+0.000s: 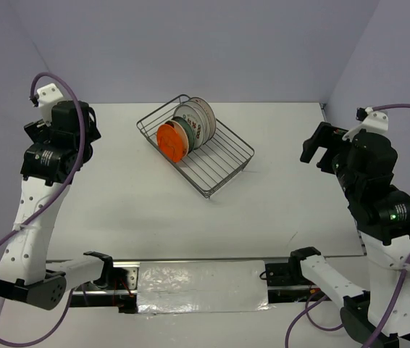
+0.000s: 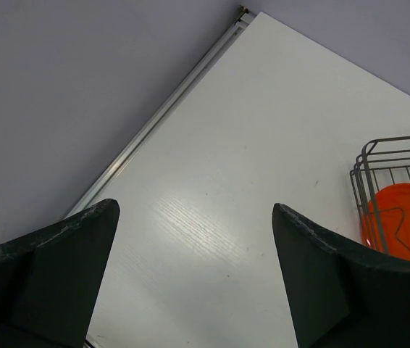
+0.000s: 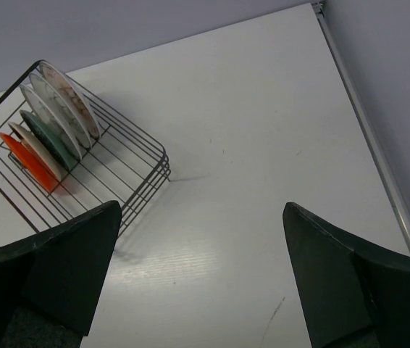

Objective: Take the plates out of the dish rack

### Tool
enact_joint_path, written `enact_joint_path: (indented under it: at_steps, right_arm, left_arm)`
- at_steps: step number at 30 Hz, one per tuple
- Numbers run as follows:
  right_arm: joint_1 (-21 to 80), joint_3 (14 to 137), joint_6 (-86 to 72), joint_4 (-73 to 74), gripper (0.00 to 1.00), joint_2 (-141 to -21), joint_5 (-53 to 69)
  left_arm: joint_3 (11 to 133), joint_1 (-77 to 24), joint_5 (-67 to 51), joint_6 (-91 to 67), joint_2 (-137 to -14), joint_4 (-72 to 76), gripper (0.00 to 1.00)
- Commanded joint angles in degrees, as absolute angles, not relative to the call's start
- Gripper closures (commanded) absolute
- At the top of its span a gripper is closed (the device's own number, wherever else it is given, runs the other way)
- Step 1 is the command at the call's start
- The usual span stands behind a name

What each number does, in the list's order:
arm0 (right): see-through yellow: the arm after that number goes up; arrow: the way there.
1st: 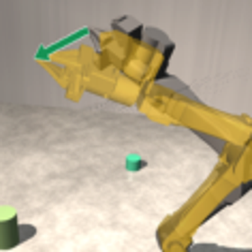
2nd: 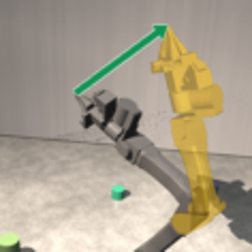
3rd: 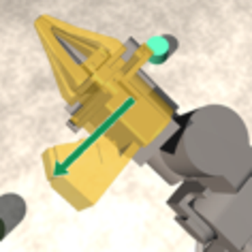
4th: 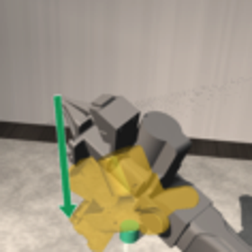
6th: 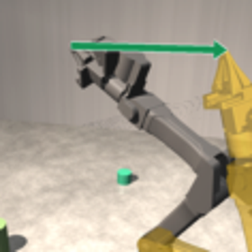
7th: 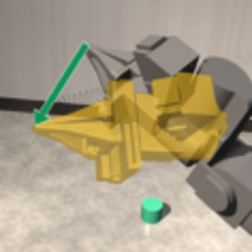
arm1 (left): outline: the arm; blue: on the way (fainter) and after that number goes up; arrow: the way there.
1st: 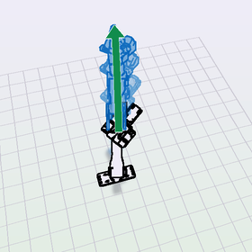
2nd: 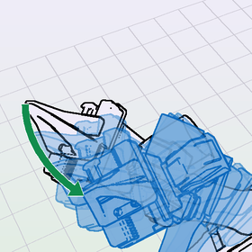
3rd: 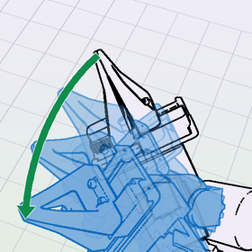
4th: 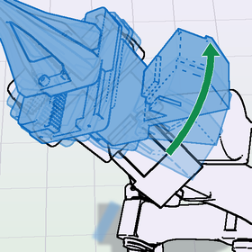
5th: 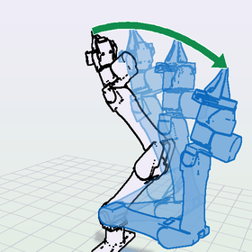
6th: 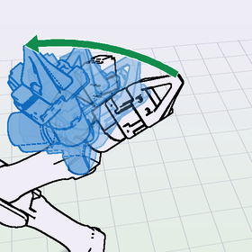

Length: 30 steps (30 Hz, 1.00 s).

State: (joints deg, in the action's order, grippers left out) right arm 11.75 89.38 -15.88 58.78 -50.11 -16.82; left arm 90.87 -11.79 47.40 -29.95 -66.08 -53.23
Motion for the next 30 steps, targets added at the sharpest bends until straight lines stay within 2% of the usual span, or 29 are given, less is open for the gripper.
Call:
enact_joint_path:
  at_steps: [1,10,13,14,15,17,18,22,25,26,30]
  right_arm:
    - [11.95,90.18,-16.70,59.24,0.00,-50.19,-18.98]
    - [12.13,87.90,-15.82,53.11,0.00,-51.24,-16.44]
    - [12.04,84.21,-16.43,44.24,0.00,-52.38,-9.08]
    - [12.04,81.24,-16.44,40.73,0.00,-53.69,-2.01]
    - [12.56,79.73,-16.78,33.65,0.00,-55.01,-0.02]
    - [14.49,77.44,-17.32,27.19,0.00,-59.04,1.06]
    - [17.46,77.95,-15.92,23.07,0.00,-65.24,0.27]
    - [19.69,88.92,-8.27,20.66,0.02,-85.65,-1.93]
    - [19.77,96.14,-4.59,16.89,0.16,-98.20,-2.02]
    - [19.69,100.76,-3.96,17.05,0.27,-101.22,-1.93]
    - [19.95,112.04,-2.81,18.89,0.35,-113.53,-0.36]
  left_arm:
    - [90.35,-12.04,49.39,-29.00,-64.69,-53.09,0.00]
    - [91.67,-12.04,49.31,-29.44,-65.21,-53.62,0.01]
    - [90.27,-12.04,47.38,-30.15,-64.69,-53.26,0.00]
    - [88.96,-12.04,44.85,-30.32,-64.51,-52.91,0.01]
    - [88.25,-12.04,43.52,-30.67,-64.60,-52.65,0.00]
    - [86.41,-12.04,39.40,-31.64,-65.38,-52.03,0.00]
    - [86.05,-12.04,38.33,-32.34,-65.83,-52.47,0.01]
    - [84.56,-12.04,33.32,-33.66,-67.41,-54.05,0.01]
    - [82.45,-12.04,30.68,-32.44,-67.59,-53.97,0.01]
    - [81.48,-12.04,29.80,-32.08,-67.50,-53.96,0.01]
    - [80.77,-11.95,30.66,-28.31,-68.11,-55.27,0.01]
